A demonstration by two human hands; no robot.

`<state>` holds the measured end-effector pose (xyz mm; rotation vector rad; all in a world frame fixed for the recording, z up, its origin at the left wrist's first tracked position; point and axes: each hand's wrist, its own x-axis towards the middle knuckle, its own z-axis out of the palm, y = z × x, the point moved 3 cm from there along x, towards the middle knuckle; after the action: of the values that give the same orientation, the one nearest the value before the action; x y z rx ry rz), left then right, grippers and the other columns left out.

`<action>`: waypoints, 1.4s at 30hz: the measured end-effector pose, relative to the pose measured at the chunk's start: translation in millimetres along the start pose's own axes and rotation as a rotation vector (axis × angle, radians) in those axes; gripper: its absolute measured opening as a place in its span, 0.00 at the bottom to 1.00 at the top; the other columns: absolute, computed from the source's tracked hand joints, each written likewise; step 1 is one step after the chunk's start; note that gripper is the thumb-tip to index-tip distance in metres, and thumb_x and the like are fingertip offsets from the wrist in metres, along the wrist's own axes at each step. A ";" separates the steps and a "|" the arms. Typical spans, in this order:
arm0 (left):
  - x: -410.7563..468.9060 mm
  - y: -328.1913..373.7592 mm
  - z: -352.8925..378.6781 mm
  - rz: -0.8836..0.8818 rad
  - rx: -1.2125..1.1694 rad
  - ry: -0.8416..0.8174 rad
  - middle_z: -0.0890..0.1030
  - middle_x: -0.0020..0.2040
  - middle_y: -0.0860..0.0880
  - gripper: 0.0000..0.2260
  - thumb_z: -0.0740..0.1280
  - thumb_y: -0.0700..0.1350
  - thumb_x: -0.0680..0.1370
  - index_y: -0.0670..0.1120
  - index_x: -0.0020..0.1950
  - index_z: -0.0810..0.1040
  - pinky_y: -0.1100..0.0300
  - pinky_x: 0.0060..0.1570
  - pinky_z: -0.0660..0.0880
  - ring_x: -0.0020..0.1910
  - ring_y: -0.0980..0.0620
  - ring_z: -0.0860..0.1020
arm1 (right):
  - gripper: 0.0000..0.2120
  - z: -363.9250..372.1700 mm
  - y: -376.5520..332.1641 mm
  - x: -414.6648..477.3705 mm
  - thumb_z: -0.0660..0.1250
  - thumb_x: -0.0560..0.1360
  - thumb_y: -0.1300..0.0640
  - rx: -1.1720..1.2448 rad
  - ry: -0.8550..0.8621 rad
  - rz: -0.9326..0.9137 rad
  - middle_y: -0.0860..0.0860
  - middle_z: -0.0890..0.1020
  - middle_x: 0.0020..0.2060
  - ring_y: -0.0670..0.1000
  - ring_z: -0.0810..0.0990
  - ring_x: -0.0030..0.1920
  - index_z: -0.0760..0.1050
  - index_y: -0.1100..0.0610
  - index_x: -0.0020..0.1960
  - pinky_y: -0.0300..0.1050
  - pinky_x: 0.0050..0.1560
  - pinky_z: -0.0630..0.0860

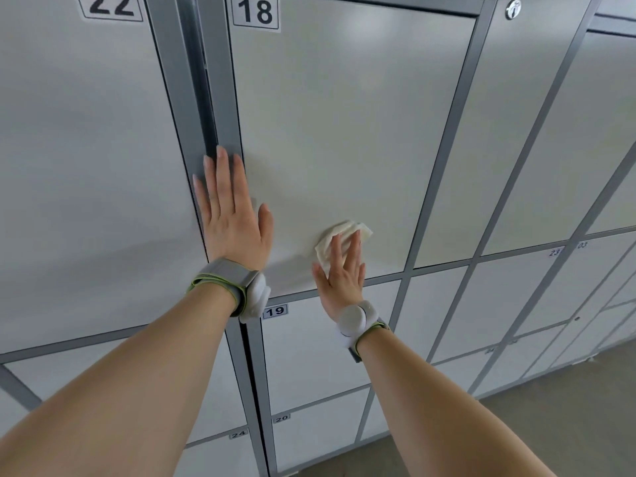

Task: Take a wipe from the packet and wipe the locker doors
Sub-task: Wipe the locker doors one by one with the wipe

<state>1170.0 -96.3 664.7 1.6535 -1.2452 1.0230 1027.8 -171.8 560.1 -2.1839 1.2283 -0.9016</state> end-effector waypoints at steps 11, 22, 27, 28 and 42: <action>-0.5 22.6 17.9 -0.075 0.007 -0.035 0.55 0.75 0.33 0.29 0.58 0.43 0.76 0.34 0.75 0.55 0.49 0.74 0.43 0.74 0.33 0.51 | 0.33 -34.4 8.0 21.7 0.48 0.76 0.40 0.077 0.099 -0.065 0.49 0.35 0.76 0.49 0.36 0.76 0.42 0.48 0.77 0.51 0.72 0.36; -0.3 22.7 25.8 -0.066 0.071 -0.019 0.55 0.73 0.30 0.29 0.59 0.41 0.76 0.33 0.74 0.56 0.49 0.74 0.42 0.72 0.30 0.53 | 0.33 -55.9 12.6 38.3 0.56 0.80 0.47 0.194 0.206 -0.021 0.51 0.36 0.76 0.50 0.37 0.76 0.42 0.52 0.77 0.51 0.72 0.37; -0.7 21.7 27.1 -0.057 0.075 -0.013 0.55 0.73 0.30 0.29 0.60 0.41 0.76 0.33 0.74 0.55 0.48 0.74 0.43 0.73 0.30 0.52 | 0.32 -47.6 41.2 30.6 0.56 0.81 0.50 0.153 0.182 0.022 0.49 0.37 0.76 0.49 0.39 0.76 0.41 0.49 0.77 0.54 0.74 0.39; -0.9 21.5 27.5 -0.055 0.078 -0.016 0.55 0.73 0.30 0.29 0.60 0.41 0.76 0.33 0.74 0.55 0.48 0.74 0.43 0.73 0.30 0.52 | 0.32 -44.0 48.7 27.9 0.56 0.81 0.50 0.158 0.162 0.056 0.48 0.37 0.76 0.49 0.39 0.76 0.39 0.48 0.76 0.55 0.74 0.39; -1.1 19.6 29.0 -0.047 0.093 -0.034 0.54 0.73 0.29 0.32 0.59 0.49 0.78 0.33 0.75 0.52 0.51 0.74 0.38 0.73 0.31 0.50 | 0.32 -84.0 43.1 59.7 0.55 0.80 0.46 0.166 0.329 -0.024 0.55 0.40 0.76 0.53 0.38 0.76 0.43 0.54 0.77 0.52 0.74 0.39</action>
<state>1154.5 -126.6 656.1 1.7693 -1.1915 1.0416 964.7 -251.6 606.1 -1.9760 1.2235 -1.3633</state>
